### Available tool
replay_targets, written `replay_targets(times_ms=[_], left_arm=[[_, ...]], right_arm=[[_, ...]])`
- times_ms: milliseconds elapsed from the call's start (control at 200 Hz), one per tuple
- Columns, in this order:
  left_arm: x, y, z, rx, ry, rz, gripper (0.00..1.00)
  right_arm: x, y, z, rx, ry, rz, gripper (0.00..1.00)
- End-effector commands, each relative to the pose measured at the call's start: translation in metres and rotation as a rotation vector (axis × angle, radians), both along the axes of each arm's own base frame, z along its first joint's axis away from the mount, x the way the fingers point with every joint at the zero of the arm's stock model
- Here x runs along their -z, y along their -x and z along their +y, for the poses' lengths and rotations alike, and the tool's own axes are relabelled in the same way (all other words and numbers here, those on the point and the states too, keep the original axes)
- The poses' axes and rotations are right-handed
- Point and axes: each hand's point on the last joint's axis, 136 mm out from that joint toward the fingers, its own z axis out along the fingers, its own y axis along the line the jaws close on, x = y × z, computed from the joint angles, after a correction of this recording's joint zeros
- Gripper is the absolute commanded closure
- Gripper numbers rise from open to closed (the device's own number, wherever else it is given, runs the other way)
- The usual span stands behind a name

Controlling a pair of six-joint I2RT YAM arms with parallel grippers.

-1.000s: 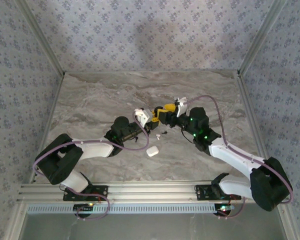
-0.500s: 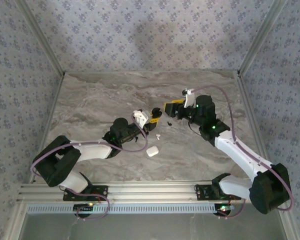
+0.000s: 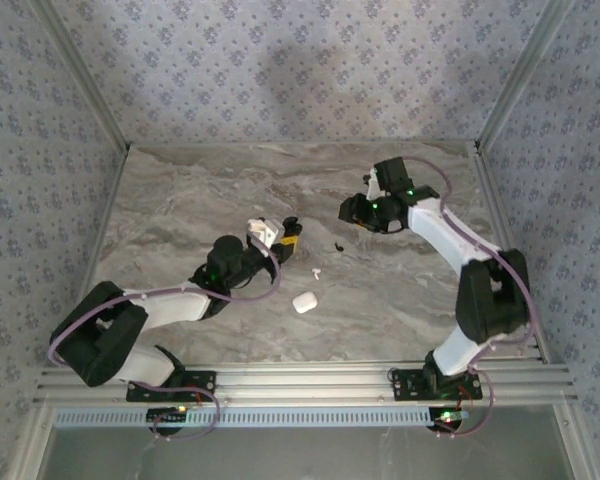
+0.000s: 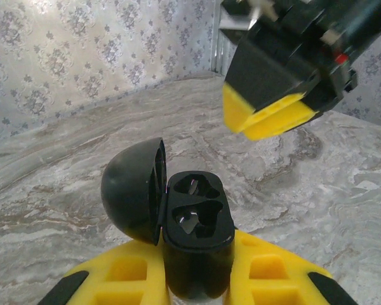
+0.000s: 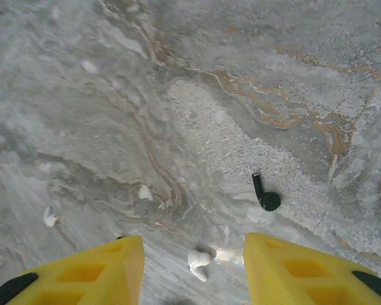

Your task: Insert wireless bluetooth earbuds into charging case

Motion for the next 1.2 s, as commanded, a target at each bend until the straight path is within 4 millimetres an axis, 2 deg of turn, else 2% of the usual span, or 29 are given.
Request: replay_targets(times_ms=[0,250,435,775,984,1194], left_arm=[[-0.002,-0.003,0.008,-0.034,0.01,0.019,0.82],[0.006,-0.006,0.02,-0.074,-0.014,0.041,0.82],[0.008,-0.009,0.027,-0.093,-0.026,0.044,0.82],[0.009,-0.007,0.031,-0.094,-0.036,0.04,0.82],[0.008,-0.007,0.032,-0.094,-0.041,0.037,0.82],[0.01,-0.007,0.032,-0.092,-0.045,0.039,0.82]], right_arm=[[0.021,0.008,0.0,-0.034,0.094,0.143,0.55],[0.073,-0.006,0.01,-0.117,0.267,0.263,0.54],[0.095,-0.004,0.021,-0.15,0.304,0.301,0.55],[0.113,-0.004,0.032,-0.18,0.306,0.31,0.57],[0.117,-0.006,0.036,-0.205,0.303,0.306,0.58],[0.117,0.002,0.048,-0.275,0.292,0.296,0.6]])
